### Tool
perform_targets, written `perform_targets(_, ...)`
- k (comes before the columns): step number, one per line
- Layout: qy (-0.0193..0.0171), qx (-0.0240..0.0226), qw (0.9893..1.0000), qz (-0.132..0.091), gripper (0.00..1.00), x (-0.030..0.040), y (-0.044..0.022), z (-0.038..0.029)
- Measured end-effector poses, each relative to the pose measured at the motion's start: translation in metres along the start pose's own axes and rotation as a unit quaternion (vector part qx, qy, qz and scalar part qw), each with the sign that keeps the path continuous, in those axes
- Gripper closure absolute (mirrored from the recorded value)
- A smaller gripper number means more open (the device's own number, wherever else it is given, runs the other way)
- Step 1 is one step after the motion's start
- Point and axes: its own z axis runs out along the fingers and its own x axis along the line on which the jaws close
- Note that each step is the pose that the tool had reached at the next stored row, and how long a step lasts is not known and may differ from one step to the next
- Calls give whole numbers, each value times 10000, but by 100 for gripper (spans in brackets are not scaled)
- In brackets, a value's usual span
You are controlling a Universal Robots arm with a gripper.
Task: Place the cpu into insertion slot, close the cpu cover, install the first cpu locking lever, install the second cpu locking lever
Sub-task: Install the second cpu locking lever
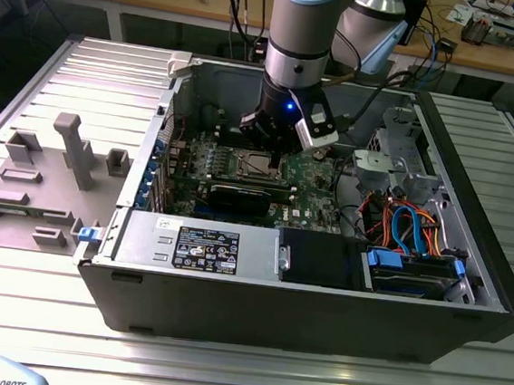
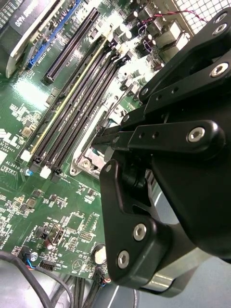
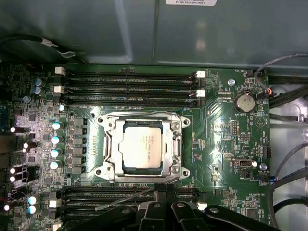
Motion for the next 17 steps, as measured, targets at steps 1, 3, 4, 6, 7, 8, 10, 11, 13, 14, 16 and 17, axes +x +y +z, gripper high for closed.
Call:
perform_targets(1, 0, 0, 10000, 0, 89, 0, -3, 0)
perform_targets(3, 0, 0, 10000, 0, 89, 1, -10, -1)
perform_targets(4, -1, 0, 10000, 1, 89, 1, -13, -1)
perform_targets(6, -1, 0, 10000, 1, 89, 1, -19, -1)
perform_targets(7, 0, 0, 10000, 1, 89, 1, -20, -1)
perform_targets(8, 0, 1, 10000, 0, 89, 0, -22, -2)
perform_targets(10, 0, 0, 10000, 0, 89, 1, -22, -1)
perform_targets(11, 0, 0, 10000, 0, 89, 1, -23, -1)
perform_targets(13, 0, 0, 10000, 0, 89, 1, -24, -2)
perform_targets(14, 0, 0, 10000, 1, 89, 1, -24, -2)
perform_targets(16, -1, 0, 10000, 0, 89, 1, -24, -1)
perform_targets(17, 0, 0, 10000, 0, 89, 1, -25, -2)
